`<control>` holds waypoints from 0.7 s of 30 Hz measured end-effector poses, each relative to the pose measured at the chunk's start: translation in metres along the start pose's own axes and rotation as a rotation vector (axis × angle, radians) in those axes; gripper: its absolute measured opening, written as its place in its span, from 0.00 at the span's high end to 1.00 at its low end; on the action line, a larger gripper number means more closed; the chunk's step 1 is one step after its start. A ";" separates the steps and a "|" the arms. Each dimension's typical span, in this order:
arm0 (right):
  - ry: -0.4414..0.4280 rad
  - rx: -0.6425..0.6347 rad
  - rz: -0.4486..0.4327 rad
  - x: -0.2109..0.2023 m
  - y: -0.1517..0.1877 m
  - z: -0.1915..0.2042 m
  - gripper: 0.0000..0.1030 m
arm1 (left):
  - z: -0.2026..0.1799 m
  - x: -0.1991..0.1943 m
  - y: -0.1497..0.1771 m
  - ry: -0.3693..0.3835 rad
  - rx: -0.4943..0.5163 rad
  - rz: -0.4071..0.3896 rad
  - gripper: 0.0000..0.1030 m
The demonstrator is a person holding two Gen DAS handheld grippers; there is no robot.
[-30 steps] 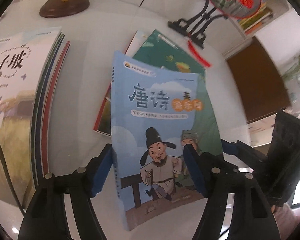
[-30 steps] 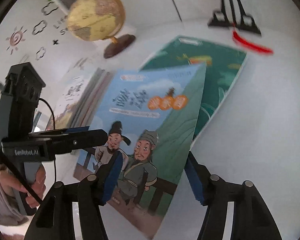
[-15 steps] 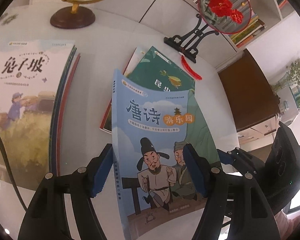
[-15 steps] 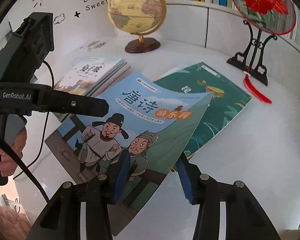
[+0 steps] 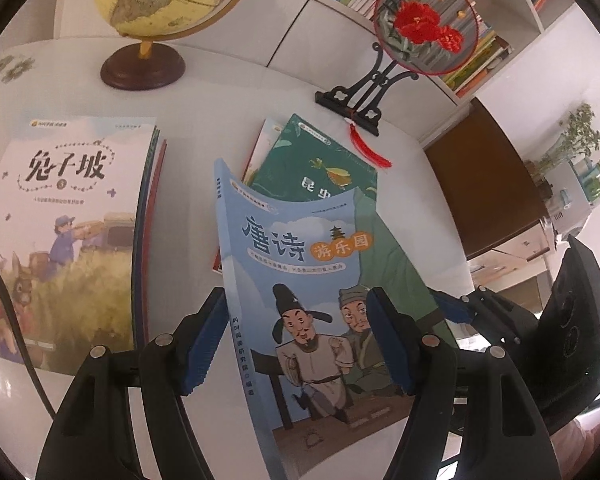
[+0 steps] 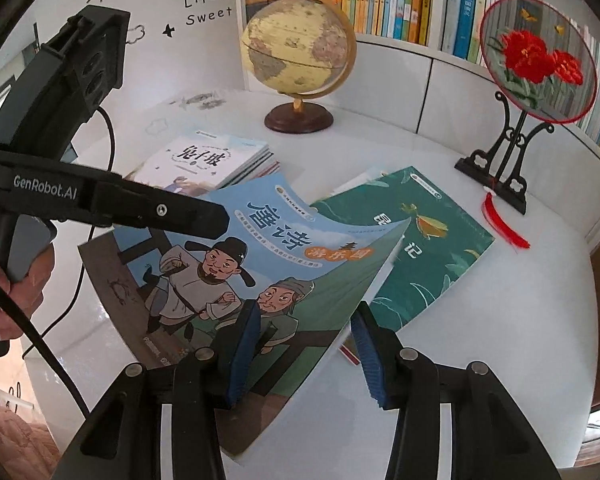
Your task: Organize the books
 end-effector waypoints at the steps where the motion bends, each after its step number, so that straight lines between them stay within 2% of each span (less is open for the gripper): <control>1: 0.001 0.001 -0.004 -0.001 -0.001 0.002 0.55 | -0.001 -0.001 0.000 0.002 0.007 0.001 0.35; 13: 0.019 0.004 -0.029 -0.005 -0.007 0.010 0.55 | -0.002 -0.007 -0.008 0.018 0.011 -0.004 0.35; 18: 0.000 0.054 0.004 0.006 0.002 0.004 0.55 | 0.010 0.009 -0.001 -0.017 -0.015 0.047 0.35; 21: -0.052 0.144 0.042 0.018 0.016 -0.005 0.55 | 0.020 0.021 0.008 -0.042 -0.030 0.087 0.35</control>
Point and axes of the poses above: each gripper's, at about its wrist camera, not at the fingertips, and x roughly the way its jaws point, z to its left, y to its underside, the point moved 3 cm from there along x, roughly the way its jaws point, and after that the axes turned 7 degrees about -x, right-handed, at the moved point
